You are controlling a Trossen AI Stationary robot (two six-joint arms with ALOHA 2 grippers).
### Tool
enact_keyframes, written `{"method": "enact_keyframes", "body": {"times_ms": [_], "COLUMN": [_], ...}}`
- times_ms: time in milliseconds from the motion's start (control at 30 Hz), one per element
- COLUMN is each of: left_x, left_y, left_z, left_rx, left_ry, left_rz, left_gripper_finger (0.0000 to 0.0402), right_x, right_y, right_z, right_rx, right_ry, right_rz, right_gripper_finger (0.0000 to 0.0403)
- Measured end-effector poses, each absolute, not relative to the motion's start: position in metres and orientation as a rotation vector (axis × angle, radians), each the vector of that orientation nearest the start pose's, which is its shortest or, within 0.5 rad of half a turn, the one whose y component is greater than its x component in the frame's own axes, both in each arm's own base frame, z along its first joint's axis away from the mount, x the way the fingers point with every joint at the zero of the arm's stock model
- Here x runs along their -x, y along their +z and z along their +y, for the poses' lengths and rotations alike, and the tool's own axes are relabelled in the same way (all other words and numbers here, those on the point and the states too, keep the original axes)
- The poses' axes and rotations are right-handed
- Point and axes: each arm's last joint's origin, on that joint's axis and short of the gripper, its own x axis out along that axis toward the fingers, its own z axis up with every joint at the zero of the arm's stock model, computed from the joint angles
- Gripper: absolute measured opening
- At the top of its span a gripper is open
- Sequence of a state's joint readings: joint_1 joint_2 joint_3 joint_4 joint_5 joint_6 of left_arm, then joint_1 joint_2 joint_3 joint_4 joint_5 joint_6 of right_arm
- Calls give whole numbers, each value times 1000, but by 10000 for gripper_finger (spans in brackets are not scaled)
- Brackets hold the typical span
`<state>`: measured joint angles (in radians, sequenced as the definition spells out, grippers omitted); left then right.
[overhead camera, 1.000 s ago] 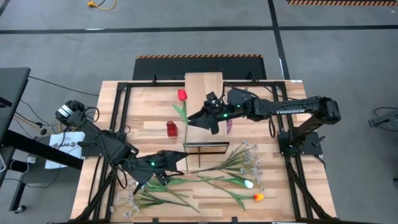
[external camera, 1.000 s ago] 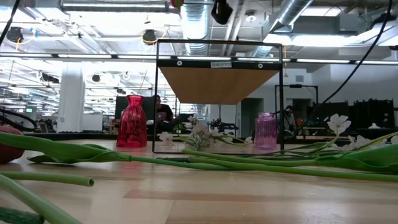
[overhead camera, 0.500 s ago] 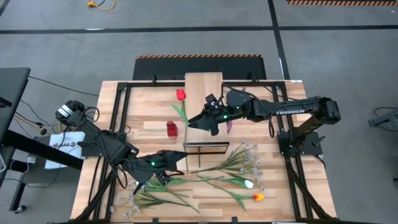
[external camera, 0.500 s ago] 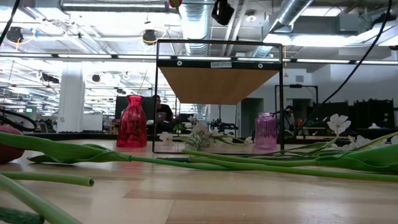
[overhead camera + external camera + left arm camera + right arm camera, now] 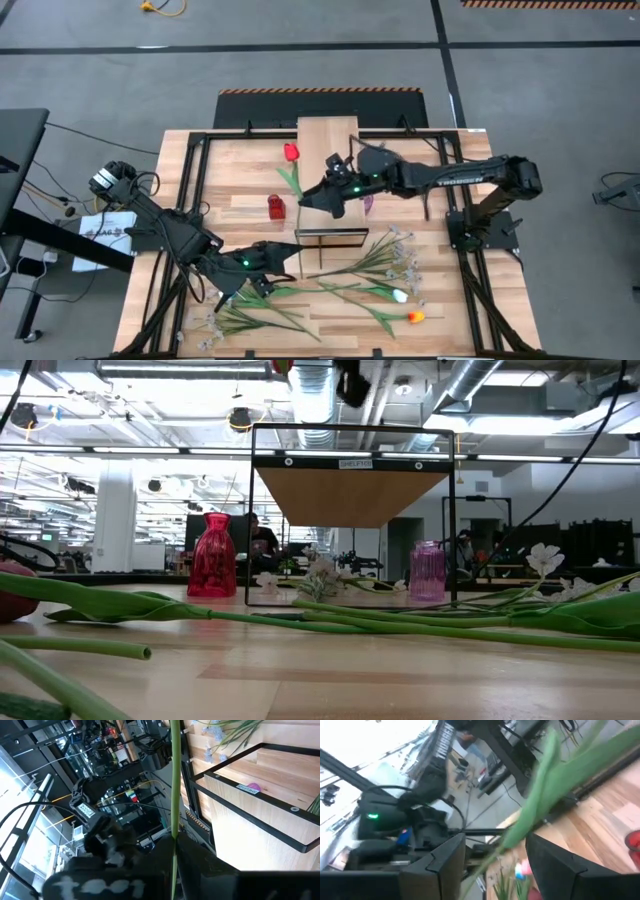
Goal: Pick and place flowers into a vace then onto a shelf
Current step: Put the red tulip into the red flower vase
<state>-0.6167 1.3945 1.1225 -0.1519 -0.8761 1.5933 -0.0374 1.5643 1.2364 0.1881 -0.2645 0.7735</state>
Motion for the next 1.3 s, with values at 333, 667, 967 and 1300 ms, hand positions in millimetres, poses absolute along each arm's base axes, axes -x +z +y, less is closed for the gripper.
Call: {"method": "enact_keyframes", "body": {"times_ms": [333,667,967,1300], "left_x": [-261,-260,-261,-262], "left_y": [320,318,318,330], "left_z": [-158,-158,-158,-166], "left_rx": [-1867,-1873,-1775,-1365], "left_ry": [-54,-65,-68,44], "left_rz": [466,476,451,319], "left_gripper_finger": [0,0,0,62], "right_x": [-383,-383,-383,-382], "right_y": [331,338,337,334], "right_z": [-11,-11,-9,-14], "right_rx": [-795,-732,-683,-670], "right_ry": [211,215,218,206], "right_rz": [210,188,191,219], "right_gripper_finger": [170,42,6,4]}}
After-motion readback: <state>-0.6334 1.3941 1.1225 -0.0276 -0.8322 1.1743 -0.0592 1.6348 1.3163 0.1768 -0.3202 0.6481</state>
